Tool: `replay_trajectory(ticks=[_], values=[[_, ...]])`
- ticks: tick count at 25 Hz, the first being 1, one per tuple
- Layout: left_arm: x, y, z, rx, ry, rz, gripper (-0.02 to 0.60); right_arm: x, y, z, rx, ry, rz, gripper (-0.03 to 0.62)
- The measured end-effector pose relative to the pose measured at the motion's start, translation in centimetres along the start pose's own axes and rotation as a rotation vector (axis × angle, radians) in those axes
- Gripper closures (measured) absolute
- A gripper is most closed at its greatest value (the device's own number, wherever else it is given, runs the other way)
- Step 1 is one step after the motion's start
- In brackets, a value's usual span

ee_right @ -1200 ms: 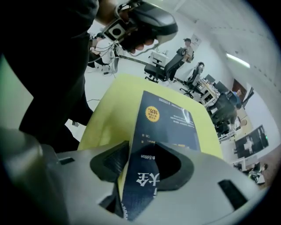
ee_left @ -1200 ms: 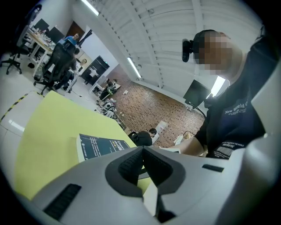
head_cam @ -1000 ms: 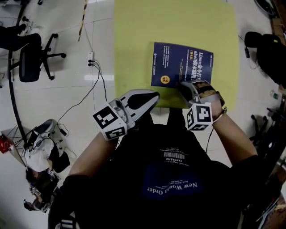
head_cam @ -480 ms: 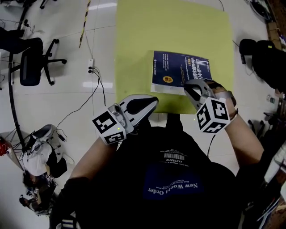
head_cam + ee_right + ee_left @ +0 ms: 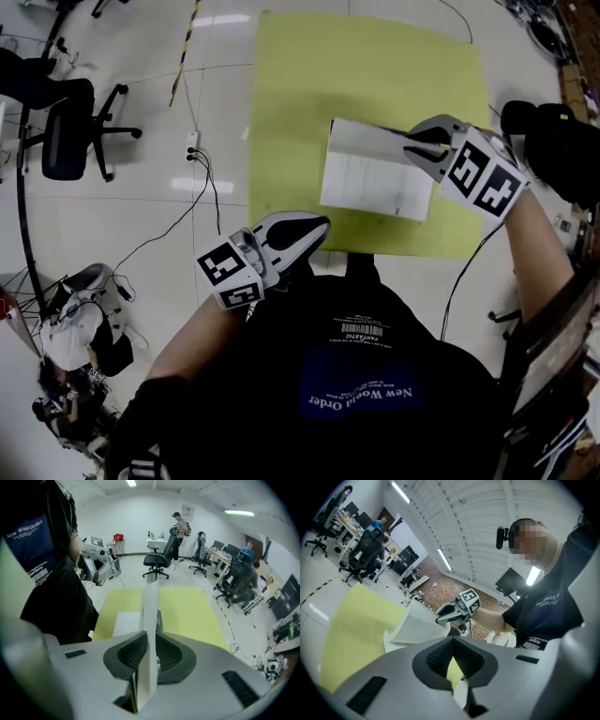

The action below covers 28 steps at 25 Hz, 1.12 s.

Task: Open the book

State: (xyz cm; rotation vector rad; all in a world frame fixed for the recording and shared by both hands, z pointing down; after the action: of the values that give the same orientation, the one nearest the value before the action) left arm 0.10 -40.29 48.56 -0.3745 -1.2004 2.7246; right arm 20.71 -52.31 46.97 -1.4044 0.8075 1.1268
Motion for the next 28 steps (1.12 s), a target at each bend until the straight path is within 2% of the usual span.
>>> replay_trajectory(ticks=[9,16,18,19,20,21,22,23,26,28], values=[[-0.4,-0.6,0.6,0.04,0.006,0.013,0.575,-2.9,-1.1,-7.2,-0.011,-0.117,0.032,0.517],[-0.6,-0.8,1.7,0.067,0.03,0.024,0.575,-7.2,-2.7,-15.4,-0.025,-0.289,0.079,0.513],[-0.7,-0.8,1.8,0.076,0.038,0.027,0.575,-9.1,-3.5,-17.3,0.04,-0.39,0.173,0.5],[-0.8,-0.8,1.8,0.08,0.041,0.028,0.575,-10.3,-4.0,-17.8,0.119,-0.457,0.252,0.592],[-0.8,-0.9,1.9,0.082,0.044,0.029,0.575,-11.8,-4.7,-17.9,0.192,-0.505,0.327,0.599],[-0.8,-0.9,2.0,0.083,0.046,0.029,0.575,-13.1,-5.2,-17.8,0.221,-0.526,0.37,0.599],[-0.8,-1.0,2.0,0.084,0.048,0.028,0.575,-13.8,-5.5,-17.7,0.19,-0.532,0.37,0.599],[-0.8,-1.0,2.1,0.084,0.049,0.026,0.575,-13.7,-5.6,-17.9,0.109,-0.541,0.332,0.599],[-0.6,-0.7,2.3,0.081,0.05,0.016,0.575,-9.9,-5.2,-18.6,-0.201,-0.594,0.117,0.599],[-0.5,-0.5,2.4,0.083,0.047,0.005,0.575,-7.0,-5.0,-17.5,-0.316,-0.597,-0.02,0.599]])
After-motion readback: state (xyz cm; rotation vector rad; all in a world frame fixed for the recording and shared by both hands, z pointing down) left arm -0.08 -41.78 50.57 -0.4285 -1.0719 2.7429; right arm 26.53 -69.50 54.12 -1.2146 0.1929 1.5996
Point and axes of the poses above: the fingertips, and each gripper's own axes: x backward along the fingers, z to its left, y out of its top, the point moved 6 cm from there along x, backward along the fingers, and after that the axes turned 6 degrees about z, right-handed, at the moved point
